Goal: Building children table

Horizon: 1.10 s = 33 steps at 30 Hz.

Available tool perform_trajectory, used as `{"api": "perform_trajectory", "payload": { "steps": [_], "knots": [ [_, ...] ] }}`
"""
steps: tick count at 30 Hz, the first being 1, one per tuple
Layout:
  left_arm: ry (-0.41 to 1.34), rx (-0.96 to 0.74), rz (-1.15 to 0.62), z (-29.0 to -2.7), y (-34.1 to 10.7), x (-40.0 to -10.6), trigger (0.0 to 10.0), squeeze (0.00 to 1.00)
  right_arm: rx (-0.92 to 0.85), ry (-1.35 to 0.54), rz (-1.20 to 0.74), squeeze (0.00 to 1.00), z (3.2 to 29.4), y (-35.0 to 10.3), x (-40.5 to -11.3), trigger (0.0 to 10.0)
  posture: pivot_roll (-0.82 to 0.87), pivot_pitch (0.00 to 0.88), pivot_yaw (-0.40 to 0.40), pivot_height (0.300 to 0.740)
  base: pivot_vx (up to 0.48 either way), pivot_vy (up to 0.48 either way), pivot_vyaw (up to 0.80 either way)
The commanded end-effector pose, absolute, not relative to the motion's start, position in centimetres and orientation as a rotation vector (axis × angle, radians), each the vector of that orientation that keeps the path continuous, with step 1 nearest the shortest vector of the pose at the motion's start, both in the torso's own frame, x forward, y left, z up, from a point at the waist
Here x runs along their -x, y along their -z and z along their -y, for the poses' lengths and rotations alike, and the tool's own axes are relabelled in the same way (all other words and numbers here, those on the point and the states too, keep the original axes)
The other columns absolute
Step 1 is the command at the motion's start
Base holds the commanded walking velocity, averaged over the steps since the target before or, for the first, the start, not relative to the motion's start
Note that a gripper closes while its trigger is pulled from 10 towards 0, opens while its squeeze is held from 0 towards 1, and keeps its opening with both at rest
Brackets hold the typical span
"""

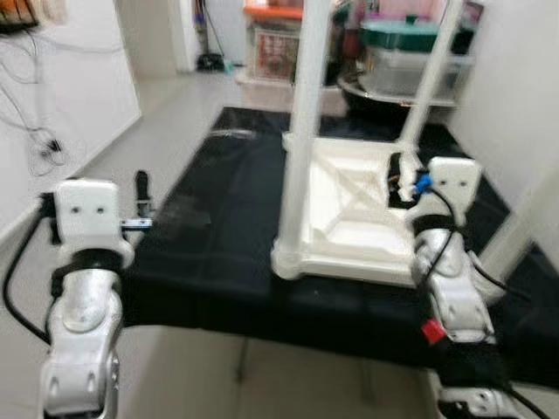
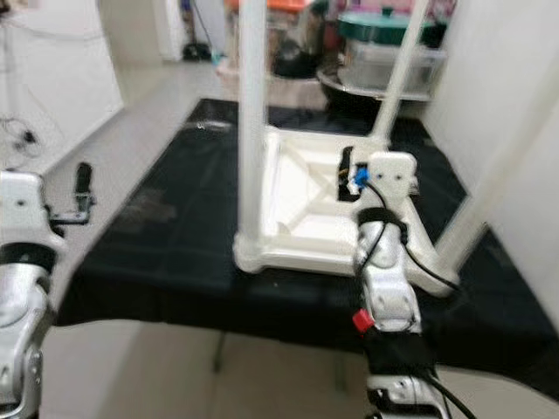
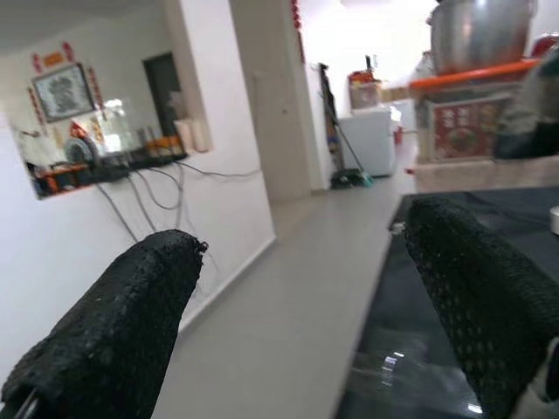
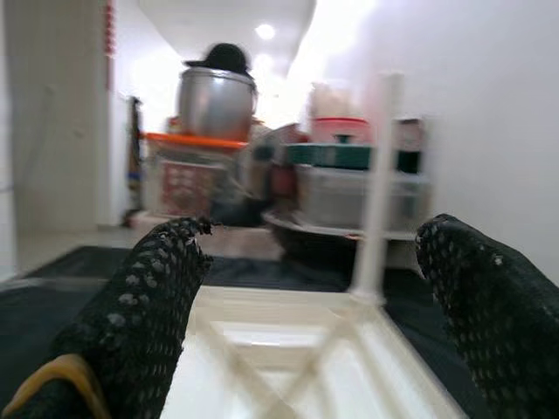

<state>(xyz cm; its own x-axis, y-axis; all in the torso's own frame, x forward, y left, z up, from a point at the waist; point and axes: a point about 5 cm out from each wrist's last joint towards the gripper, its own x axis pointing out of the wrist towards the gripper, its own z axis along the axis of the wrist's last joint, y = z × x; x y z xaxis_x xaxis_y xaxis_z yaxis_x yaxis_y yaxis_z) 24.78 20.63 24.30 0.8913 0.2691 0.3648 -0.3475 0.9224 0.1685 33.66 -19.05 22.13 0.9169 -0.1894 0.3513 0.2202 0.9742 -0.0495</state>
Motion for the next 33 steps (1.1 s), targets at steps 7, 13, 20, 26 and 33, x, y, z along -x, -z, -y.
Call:
{"api": "perform_trajectory", "payload": {
  "steps": [7,13,20,26,33],
  "knots": [
    [-0.34,-0.214,0.33,-20.9,-24.2,-24.8,10.0,0.0,0.09,0.205,0.342,0.0,18.8,-21.9,-33.7,10.0,0.13,0.01,-0.065,0.74,0.039,0.0,0.0],
    [-0.307,-0.198,0.304,-20.4,-23.6,-24.9,10.0,0.0,0.111,0.231,0.323,0.0,19.1,-21.7,-33.7,10.0,0.13,0.016,-0.066,0.74,0.0,0.0,0.0],
    [-0.252,-0.179,0.258,-19.4,-22.6,-24.8,10.0,0.0,0.122,0.287,0.263,0.0,20.1,-20.8,-34.0,10.0,0.12,0.023,-0.069,0.74,0.0,0.0,0.0],
    [-0.229,-0.19,0.256,-18.9,-22.4,-24.9,10.0,0.0,0.139,0.297,0.233,0.0,21.4,-20.0,-34.2,10.0,0.12,0.027,-0.068,0.74,0.0,0.0,0.0],
    [-0.148,-0.202,0.175,-18.1,-20.4,-24.6,10.0,0.0,0.074,-0.043,0.156,0.0,24.0,-18.9,-34.5,10.0,0.12,0.037,-0.065,0.74,0.0,0.0,0.0]
  ]
}}
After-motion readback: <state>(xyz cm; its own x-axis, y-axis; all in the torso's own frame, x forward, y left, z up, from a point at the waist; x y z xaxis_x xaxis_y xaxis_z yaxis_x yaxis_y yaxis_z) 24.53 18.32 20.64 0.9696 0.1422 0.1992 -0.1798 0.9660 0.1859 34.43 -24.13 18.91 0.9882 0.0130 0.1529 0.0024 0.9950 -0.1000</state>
